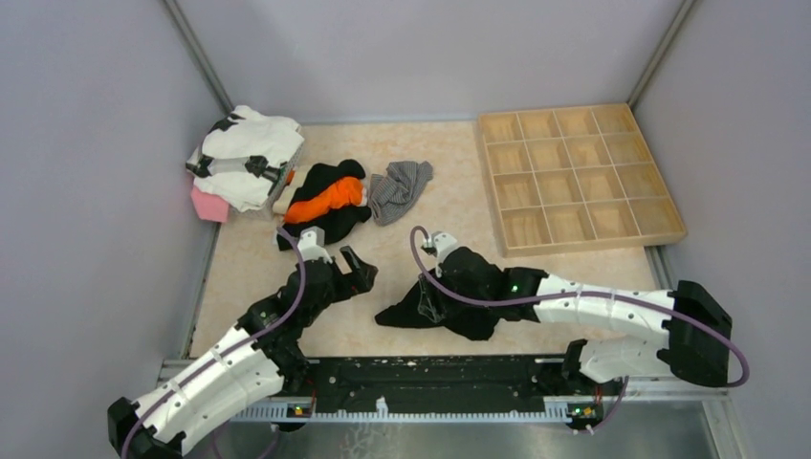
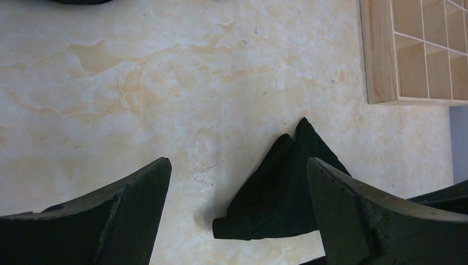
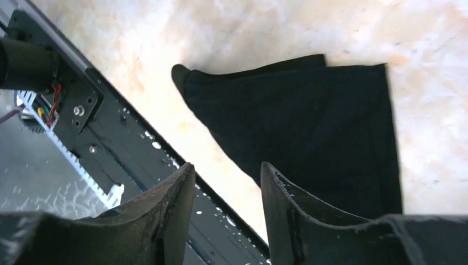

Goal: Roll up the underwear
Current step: Flatten out the underwear at the center of the board.

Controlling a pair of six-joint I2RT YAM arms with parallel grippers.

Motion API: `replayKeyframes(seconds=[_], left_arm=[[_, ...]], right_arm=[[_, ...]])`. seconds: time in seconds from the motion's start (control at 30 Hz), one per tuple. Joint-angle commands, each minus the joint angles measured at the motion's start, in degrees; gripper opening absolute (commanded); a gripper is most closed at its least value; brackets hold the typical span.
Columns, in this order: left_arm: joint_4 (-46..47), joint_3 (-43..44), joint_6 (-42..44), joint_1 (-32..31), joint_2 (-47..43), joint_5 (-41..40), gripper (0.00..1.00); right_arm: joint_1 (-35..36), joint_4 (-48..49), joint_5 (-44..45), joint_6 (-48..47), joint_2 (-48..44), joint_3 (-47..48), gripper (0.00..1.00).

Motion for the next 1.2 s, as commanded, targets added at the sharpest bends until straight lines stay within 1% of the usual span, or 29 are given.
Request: replayKeyframes(seconds=[0.0,0.07,0.2,0.27,0.33,0.5,0.57,0.67,0.77,0.87,0.97,1.0,1.07,1.17], left_arm=[[1.34,-1.84,-0.96,0.0,-0.54,1.72,0.99],[2.57,-2.38,-0.66,0.0,0.51,3.46,0.99],[5.7,-3.76,-0.19,0.0,3.79,8.35,0.99],[6.97,-4.25,-0.22,0.0,5.81,12.0,0.98],[7.59,-4.95,-1.26,0.0,7.8,14.69,0.96],[8.85,-7.94,-4.16,-0.08,9.31,18.98,0.91],[8.72,-9.29,-5.15,-0.14,8.3,21.0,0.89],[8.66,-11.16,-6.11,-0.2,6.23,21.69,0.89],[9.41,-12.39,-6.33,-0.17,5.19,22.27,0.87],[9.73,-12.53,-6.21,-0.17,5.65,22.44,0.87],[10.58,-12.7,-6.18,-0.17,6.28,22.67,0.86],[11.0,-12.81,-6.2,-0.17,6.46,22.88,0.86],[11.71,-12.96,-6.27,-0.17,6.76,23.13,0.85],[12.04,-13.01,-6.44,-0.17,6.98,23.19,0.84]], right_arm=[[-2.2,-4.11,9.61,0.55,-5.77,3.62,0.5],[-5.41,-6.67,11.79,0.64,-7.79,2.44,0.52],[-13.78,-4.95,5.52,1.5,-11.06,-2.09,0.58],[-14.71,-4.35,4.76,1.15,-9.92,-2.4,0.64],[-14.79,-3.57,3.08,0.25,-6.67,-1.66,0.69],[-15.66,4.36,-3.6,-3.85,3.01,-0.25,0.74],[-16.93,5.76,-5.71,-5.61,7.57,1.1,0.75],[-19.19,8.4,-10.53,-7.23,12.71,2.07,0.75],[-19.88,10.7,-15.26,-8.35,16.58,2.56,0.75],[-19.91,11.95,-17.68,-9.2,19.48,2.95,0.75],[-19.88,12.63,-17.58,-9.57,21.31,3.06,0.73],[-19.88,12.75,-17.34,-9.76,21.9,3.11,0.7],[-19.88,13.27,-17.27,-9.89,22.74,2.99,0.59],[-19.89,14.82,-16.67,-9.79,22.18,2.19,0.38]])
